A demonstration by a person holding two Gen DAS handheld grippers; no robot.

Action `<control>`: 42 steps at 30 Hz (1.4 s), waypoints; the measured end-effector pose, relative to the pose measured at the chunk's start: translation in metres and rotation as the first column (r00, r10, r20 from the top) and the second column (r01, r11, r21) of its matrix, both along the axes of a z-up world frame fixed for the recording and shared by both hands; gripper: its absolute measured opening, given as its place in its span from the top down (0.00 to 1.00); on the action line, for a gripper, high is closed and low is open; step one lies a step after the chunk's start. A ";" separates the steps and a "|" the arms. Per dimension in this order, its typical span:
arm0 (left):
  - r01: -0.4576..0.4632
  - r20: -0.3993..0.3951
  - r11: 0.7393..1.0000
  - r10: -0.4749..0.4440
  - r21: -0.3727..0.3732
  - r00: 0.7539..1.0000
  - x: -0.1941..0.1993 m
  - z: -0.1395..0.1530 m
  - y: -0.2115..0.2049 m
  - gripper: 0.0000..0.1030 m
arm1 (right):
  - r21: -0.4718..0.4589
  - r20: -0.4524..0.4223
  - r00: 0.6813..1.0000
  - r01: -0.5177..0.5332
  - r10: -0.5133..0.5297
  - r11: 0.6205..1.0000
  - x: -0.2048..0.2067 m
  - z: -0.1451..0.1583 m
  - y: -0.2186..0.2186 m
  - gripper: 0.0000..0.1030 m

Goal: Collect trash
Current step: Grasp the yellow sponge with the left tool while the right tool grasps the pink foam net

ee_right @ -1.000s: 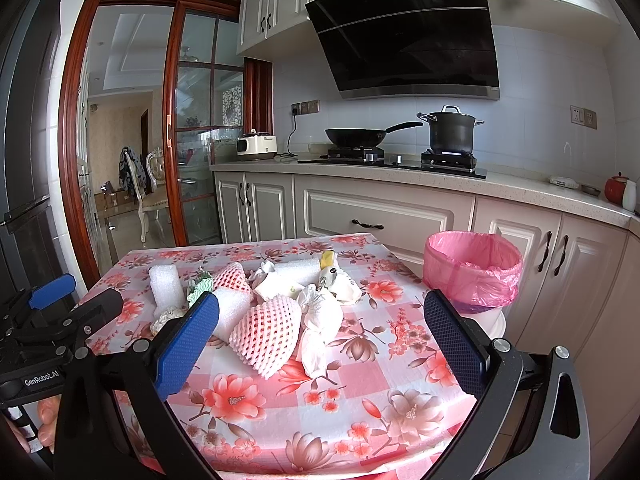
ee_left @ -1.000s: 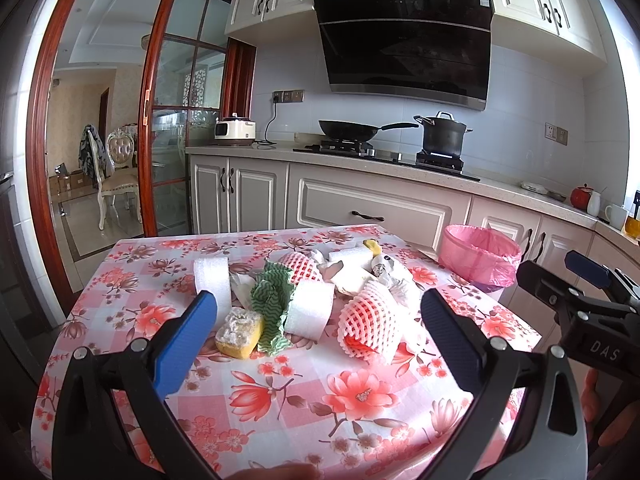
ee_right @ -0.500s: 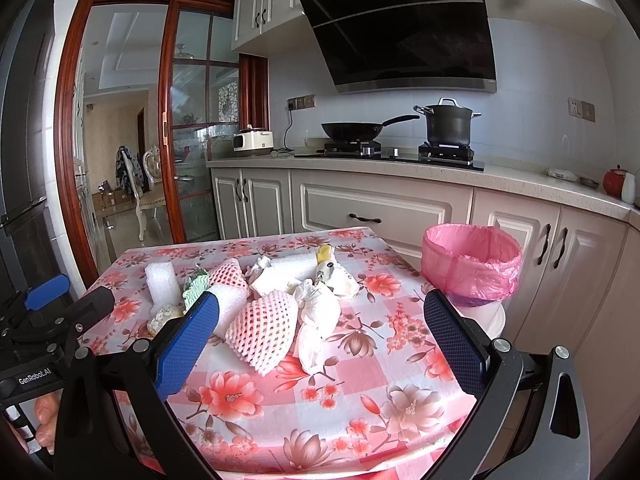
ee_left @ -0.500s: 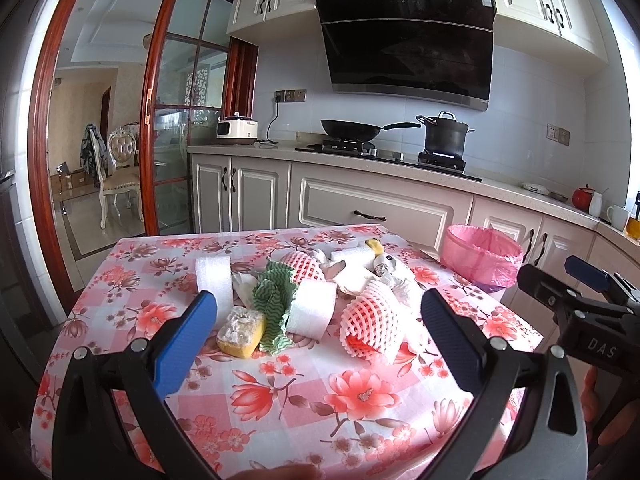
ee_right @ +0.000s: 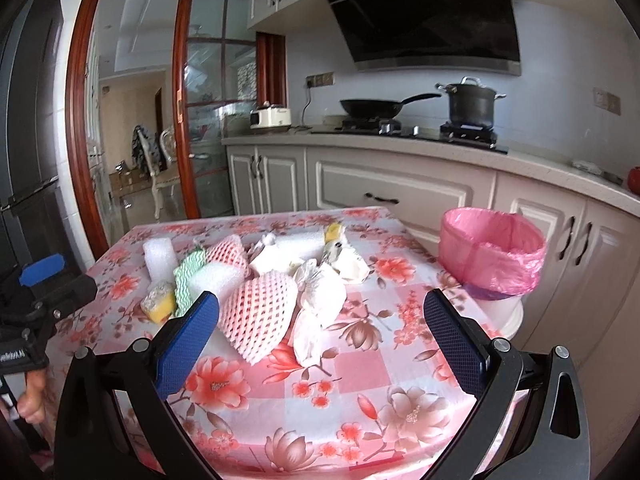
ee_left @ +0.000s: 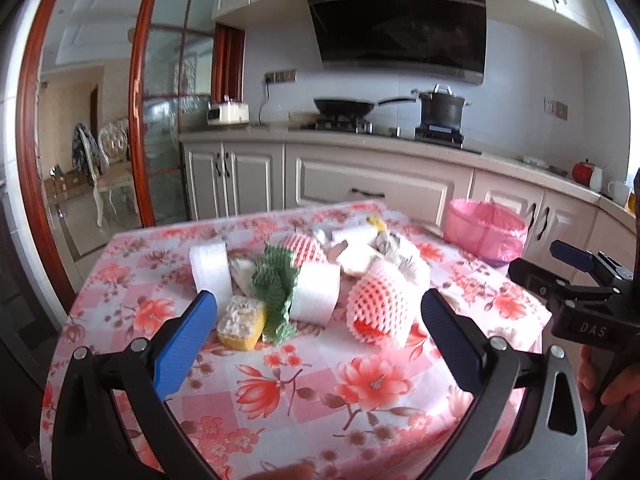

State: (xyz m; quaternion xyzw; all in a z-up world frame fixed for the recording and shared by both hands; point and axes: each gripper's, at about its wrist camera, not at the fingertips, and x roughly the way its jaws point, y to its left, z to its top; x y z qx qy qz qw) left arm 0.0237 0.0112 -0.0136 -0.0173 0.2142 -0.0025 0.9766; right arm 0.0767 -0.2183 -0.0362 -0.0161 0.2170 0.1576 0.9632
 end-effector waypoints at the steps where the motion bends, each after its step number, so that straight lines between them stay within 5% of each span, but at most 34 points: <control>1: -0.012 -0.018 1.000 0.012 -0.001 1.000 0.006 -0.004 0.005 0.04 | -0.006 -0.010 1.000 -0.010 0.010 1.000 0.004 -0.003 0.003 0.06; 6: -0.063 -0.098 0.998 0.060 -0.029 0.993 0.031 -0.030 0.033 0.04 | 0.009 -0.095 0.994 -0.056 0.056 0.998 0.034 -0.024 0.022 0.06; 14: -0.145 -0.170 0.986 0.156 0.077 0.973 0.067 -0.060 0.073 0.04 | 0.060 -0.216 0.970 -0.103 0.114 0.993 0.087 -0.046 0.065 0.10; 20: -0.158 -0.253 0.987 0.160 0.028 0.954 0.095 -0.076 0.101 0.05 | 0.057 -0.284 0.953 -0.094 0.107 0.994 0.114 -0.061 0.091 0.22; 25: -0.139 -0.305 0.989 0.147 0.046 0.941 0.116 -0.092 0.100 0.05 | 0.053 -0.337 0.934 -0.104 0.116 0.993 0.119 -0.081 0.093 0.48; 29: -0.142 -0.328 0.989 0.150 0.049 0.933 0.131 -0.100 0.098 0.06 | 0.067 -0.324 0.936 -0.121 0.136 0.990 0.115 -0.080 0.089 0.58; 32: -0.140 -0.342 0.989 0.151 0.056 0.927 0.142 -0.107 0.100 0.14 | 0.077 -0.312 0.937 -0.137 0.155 0.988 0.111 -0.077 0.085 0.62; 38: -0.081 -0.368 0.996 0.089 0.039 0.925 0.150 -0.118 0.091 0.51 | 0.079 -0.283 0.943 -0.160 0.176 0.984 0.104 -0.072 0.082 0.64; 42: -0.064 -0.335 0.995 0.085 0.075 0.938 0.140 -0.115 0.080 0.56 | 0.080 -0.252 0.947 -0.185 0.200 0.979 0.096 -0.066 0.083 0.66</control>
